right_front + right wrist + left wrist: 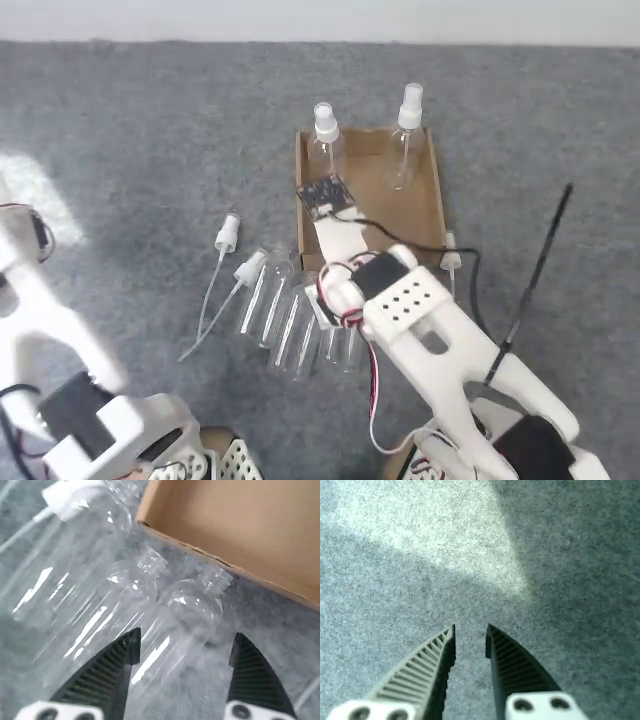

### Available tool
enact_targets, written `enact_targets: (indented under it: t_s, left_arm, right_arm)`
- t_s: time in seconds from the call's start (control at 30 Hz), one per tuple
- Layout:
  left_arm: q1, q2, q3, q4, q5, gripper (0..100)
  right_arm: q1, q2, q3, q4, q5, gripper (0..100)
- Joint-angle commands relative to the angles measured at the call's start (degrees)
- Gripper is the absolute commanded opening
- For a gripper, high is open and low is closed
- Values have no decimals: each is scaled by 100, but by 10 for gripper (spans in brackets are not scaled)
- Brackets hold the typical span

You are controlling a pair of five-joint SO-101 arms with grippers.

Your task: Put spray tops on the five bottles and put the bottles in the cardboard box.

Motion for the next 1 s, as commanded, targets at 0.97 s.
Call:
enact_targets:
  t_s: [0.97]
  left_arm:
    - [1679,-79,-303,941,88,93]
  right_arm:
    - [3398,-620,1108,382,3727,15]
